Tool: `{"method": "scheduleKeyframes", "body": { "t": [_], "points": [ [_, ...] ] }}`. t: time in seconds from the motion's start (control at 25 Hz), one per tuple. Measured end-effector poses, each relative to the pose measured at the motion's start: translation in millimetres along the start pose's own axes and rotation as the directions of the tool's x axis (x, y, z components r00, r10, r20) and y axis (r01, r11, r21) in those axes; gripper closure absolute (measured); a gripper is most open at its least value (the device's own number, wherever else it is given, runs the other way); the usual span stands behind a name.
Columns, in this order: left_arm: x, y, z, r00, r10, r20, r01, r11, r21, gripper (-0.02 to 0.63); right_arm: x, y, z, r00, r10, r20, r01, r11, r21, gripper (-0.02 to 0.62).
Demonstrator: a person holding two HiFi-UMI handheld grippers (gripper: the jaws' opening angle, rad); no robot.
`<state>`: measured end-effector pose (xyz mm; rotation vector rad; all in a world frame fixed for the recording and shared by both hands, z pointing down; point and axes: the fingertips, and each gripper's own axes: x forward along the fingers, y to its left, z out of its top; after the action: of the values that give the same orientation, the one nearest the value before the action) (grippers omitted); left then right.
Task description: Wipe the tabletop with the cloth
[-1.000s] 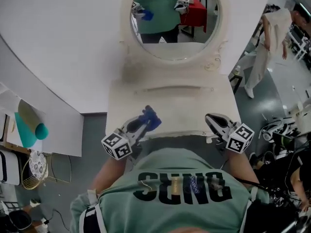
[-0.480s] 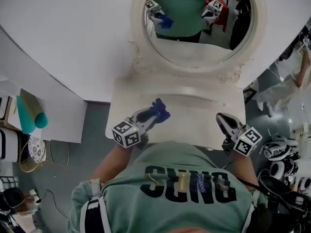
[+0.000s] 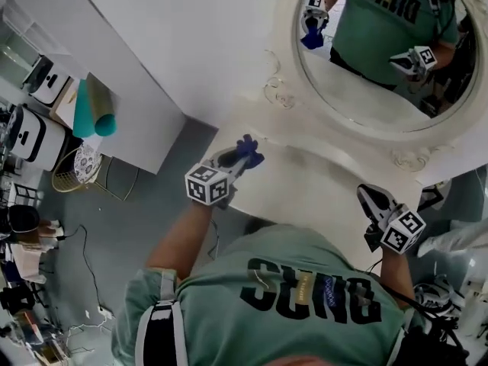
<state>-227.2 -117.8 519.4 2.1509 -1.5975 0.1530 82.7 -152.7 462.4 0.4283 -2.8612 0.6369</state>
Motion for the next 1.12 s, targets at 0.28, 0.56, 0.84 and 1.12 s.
{"method": "scheduleKeyframes", "body": {
  "t": [0.28,0.56,0.84,1.12],
  "points": [
    [50.3,174.0,1.6,0.974,0.125,-0.188,-0.104,0.988,0.117,0.522,67.7,12.0,14.3,0.993,-0.117,-0.006,0.117,0.993,0.018,0.583],
    [155.3,276.1,-22.7,0.92,0.143,-0.364,-0.04,0.961,0.275,0.522,99.5,29.9,7.4,0.951,-0.307,-0.04,0.309,0.949,0.066,0.583],
    [211.2,311.5,-38.3,0.877,0.172,-0.45,-0.034,0.954,0.298,0.522,97.4,37.8,-6.0,0.907,-0.414,-0.08,0.42,0.903,0.088,0.583],
    [243.2,316.4,-54.7,0.84,0.182,-0.51,0.027,0.927,0.375,0.522,84.0,37.9,-11.2,0.874,-0.477,-0.09,0.485,0.868,0.109,0.583]
  ]
}}
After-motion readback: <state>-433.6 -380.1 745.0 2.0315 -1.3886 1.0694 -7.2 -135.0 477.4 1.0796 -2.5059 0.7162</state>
